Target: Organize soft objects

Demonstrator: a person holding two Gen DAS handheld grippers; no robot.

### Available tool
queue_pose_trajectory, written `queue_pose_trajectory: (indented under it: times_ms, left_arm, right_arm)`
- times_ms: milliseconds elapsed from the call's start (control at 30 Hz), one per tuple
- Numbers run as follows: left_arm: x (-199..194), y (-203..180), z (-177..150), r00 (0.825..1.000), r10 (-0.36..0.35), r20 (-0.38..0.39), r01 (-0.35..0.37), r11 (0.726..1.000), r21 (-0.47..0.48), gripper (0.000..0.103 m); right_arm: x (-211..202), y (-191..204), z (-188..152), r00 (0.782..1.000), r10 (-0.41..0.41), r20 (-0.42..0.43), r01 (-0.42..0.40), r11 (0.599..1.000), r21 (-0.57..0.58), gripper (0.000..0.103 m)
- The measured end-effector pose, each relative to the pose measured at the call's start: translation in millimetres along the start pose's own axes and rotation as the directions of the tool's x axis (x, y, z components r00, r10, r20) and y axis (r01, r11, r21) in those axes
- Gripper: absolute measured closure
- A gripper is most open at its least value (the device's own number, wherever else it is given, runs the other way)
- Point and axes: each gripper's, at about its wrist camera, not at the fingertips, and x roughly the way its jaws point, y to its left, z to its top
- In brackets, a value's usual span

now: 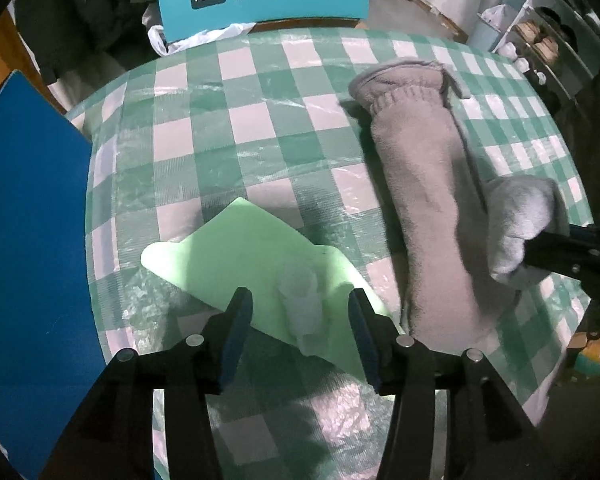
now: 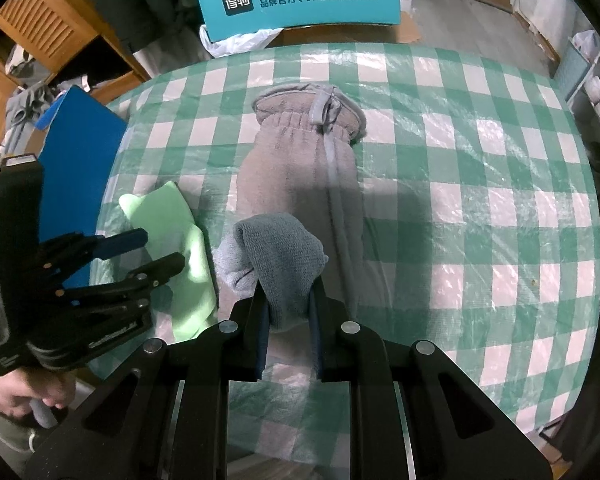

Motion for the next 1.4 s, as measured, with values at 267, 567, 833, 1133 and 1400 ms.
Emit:
queue_pose_trajectory:
  times_ms: [267, 567, 833, 1133, 1400]
  left_arm:
    - [8, 0, 1, 1.000, 0.012, -0.008, -0.012, 1.000, 0.009, 0.060]
    - [5, -1, -1, 1.000, -0.004, -0.004, 0.004, 1.000, 0.019, 0.088]
    - [-17, -2, -5, 0.999, -0.026, 0.035, 0.025, 0.999, 0.027, 0.089]
    - [-40, 9, -5, 0.997, -0.024, 0.070, 0.024, 1.000, 0.004, 0.089]
    - [-63, 9, -8, 0.994, 0.000, 0.112, -0.001, 1.000, 0.010, 0.089]
  right_arm:
    - [-1, 0, 2, 1.000, 0.014, 0.007, -0.014, 1.000, 0.004, 0.088]
    - [-3, 0, 2, 1.000, 0.015, 0.011, -0.015, 1.000, 0.007, 0.088]
    - [-9, 3, 2, 1.000, 0.015, 0.026, -0.015, 1.000, 0.000, 0.088]
    - [-20, 10, 2, 0.999, 0.020, 0.049, -0.020, 1.000, -0.011, 0.088]
    - [-35, 23, 4, 0.997, 0.024, 0.079, -0.021, 0.999, -0.041, 0.088]
